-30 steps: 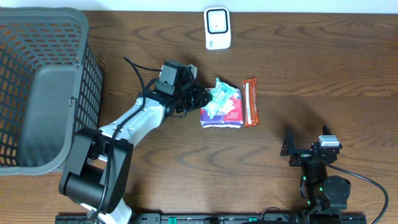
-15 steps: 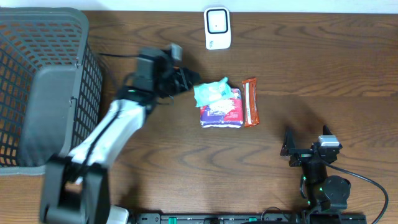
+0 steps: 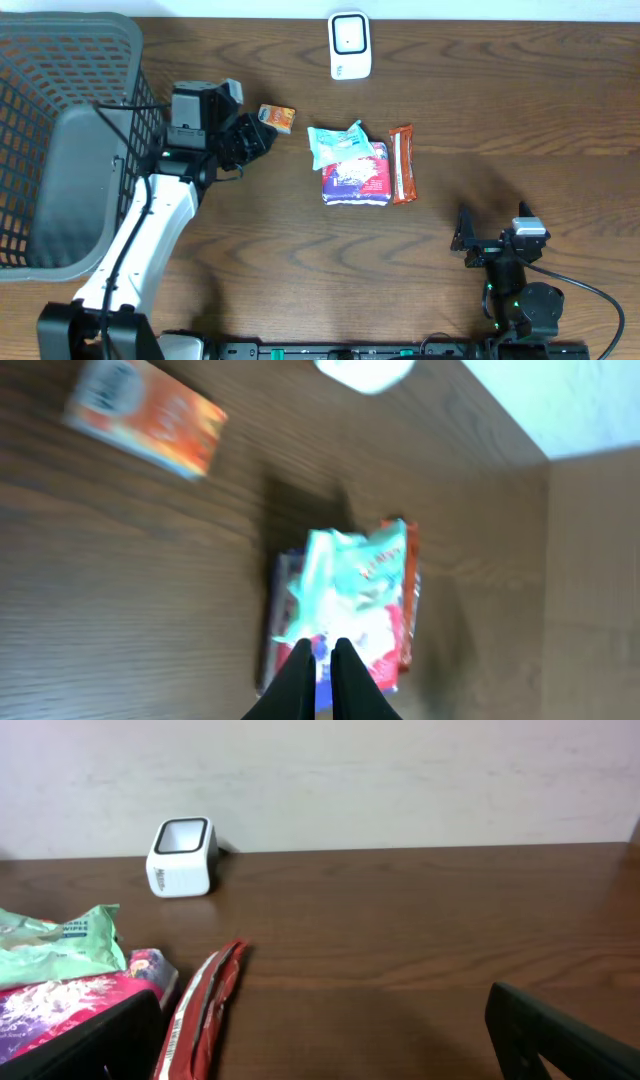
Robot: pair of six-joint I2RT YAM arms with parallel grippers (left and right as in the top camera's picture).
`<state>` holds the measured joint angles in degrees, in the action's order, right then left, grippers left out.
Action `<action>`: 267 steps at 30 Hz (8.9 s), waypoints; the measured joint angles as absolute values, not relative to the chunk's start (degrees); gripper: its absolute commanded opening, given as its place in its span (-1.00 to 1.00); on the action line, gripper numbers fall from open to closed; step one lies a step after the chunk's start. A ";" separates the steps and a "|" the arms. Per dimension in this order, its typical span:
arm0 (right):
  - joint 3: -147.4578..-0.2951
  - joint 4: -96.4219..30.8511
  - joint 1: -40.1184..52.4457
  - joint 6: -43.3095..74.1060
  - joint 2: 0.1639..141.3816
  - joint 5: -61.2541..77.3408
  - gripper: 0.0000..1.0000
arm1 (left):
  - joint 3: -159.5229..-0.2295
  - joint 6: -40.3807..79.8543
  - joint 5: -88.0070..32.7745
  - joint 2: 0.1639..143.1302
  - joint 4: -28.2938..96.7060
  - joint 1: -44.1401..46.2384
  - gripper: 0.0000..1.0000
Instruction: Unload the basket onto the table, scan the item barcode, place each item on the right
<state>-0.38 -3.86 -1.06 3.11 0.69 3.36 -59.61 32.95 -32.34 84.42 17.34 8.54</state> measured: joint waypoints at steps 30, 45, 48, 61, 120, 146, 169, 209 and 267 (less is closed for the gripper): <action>-0.38 -3.86 -1.06 3.11 0.69 3.36 0.99 | -59.59 32.58 -13.98 104.07 -1.63 30.76 -0.85; -0.38 -3.86 -1.06 3.11 0.69 3.36 0.99 | -59.59 30.35 0.73 103.83 -1.87 27.46 -0.85; -0.38 -3.86 -1.06 3.11 0.69 3.36 0.98 | -59.59 30.00 0.38 101.69 -1.56 26.79 -0.54; -0.38 -3.84 -1.06 3.11 0.69 3.33 0.98 | -59.79 22.65 0.34 70.52 25.50 23.14 0.96; -55.70 -33.19 -1.06 12.51 40.03 22.44 0.98 | -59.68 20.91 0.34 63.88 52.49 22.17 0.96; -82.65 -45.23 -0.58 7.35 110.67 39.33 0.76 | -59.64 20.91 0.36 63.99 52.51 22.17 0.96; -84.25 -44.49 3.81 8.47 123.00 33.76 -0.06 | -59.64 20.91 0.36 63.99 52.51 22.17 0.96; -81.03 -57.78 14.76 29.82 122.41 -39.77 -0.37 | -59.64 20.91 0.36 63.99 52.51 22.17 0.96; -89.30 -63.05 -10.15 0.86 121.86 14.39 -0.10 | -59.64 20.91 0.36 63.99 52.51 22.17 0.96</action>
<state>-89.30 -63.05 -10.15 0.86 121.86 14.39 -59.64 20.91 0.36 63.99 52.51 22.17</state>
